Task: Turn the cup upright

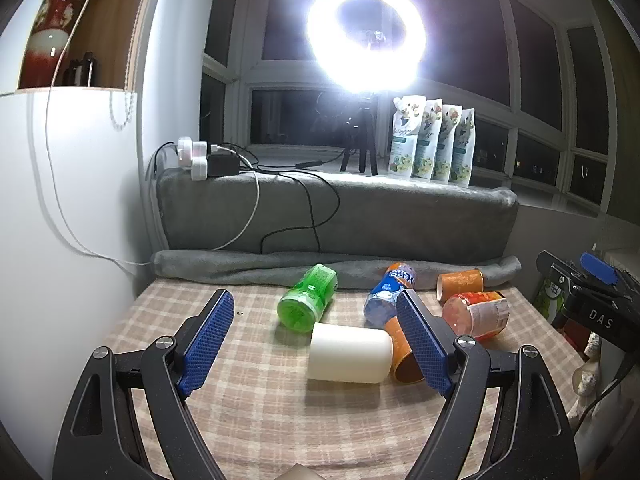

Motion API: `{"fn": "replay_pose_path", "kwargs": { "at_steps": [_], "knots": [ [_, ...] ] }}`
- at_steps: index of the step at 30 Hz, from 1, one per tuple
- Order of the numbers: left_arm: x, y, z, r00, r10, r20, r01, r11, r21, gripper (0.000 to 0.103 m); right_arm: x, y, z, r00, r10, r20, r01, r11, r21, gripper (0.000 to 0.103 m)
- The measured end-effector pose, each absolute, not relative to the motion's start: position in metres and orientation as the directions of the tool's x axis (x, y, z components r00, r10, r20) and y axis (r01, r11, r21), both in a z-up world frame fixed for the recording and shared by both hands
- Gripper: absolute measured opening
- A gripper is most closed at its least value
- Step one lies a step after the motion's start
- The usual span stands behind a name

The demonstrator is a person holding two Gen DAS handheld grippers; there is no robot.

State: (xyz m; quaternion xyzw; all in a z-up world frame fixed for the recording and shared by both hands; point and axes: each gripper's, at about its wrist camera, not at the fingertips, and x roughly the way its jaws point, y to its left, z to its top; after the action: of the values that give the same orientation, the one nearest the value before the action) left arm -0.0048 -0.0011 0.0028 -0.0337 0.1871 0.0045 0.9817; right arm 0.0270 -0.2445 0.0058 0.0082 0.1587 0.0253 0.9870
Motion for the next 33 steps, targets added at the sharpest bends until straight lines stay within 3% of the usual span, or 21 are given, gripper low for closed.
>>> {"fn": "replay_pose_path", "kwargs": {
  "at_steps": [10, 21, 28, 33],
  "knots": [
    [0.005, 0.007, -0.001, 0.922, -0.005, -0.387, -0.025, 0.997, -0.072, 0.084, 0.049, -0.240, -0.001, 0.931, 0.100, -0.352, -0.094, 0.995, 0.037, 0.103],
    [0.004, 0.021, -0.025, 0.886, -0.006, -0.463, -0.035, 0.996, -0.081, 0.084, 0.141, -0.233, -0.022, 0.771, 0.354, -0.529, -0.249, 0.933, 0.262, 0.103],
    [-0.002, 0.038, -0.045, 0.847, -0.012, -0.532, -0.064, 0.990, -0.124, 0.084, 0.223, -0.222, -0.040, 0.609, 0.466, -0.642, -0.228, 0.878, 0.422, 0.103],
    [-0.005, 0.048, -0.053, 0.829, -0.008, -0.559, -0.092, 0.984, -0.152, 0.084, 0.276, -0.215, -0.073, 0.484, 0.478, -0.733, -0.116, 0.866, 0.487, 0.090]
  ]
}}
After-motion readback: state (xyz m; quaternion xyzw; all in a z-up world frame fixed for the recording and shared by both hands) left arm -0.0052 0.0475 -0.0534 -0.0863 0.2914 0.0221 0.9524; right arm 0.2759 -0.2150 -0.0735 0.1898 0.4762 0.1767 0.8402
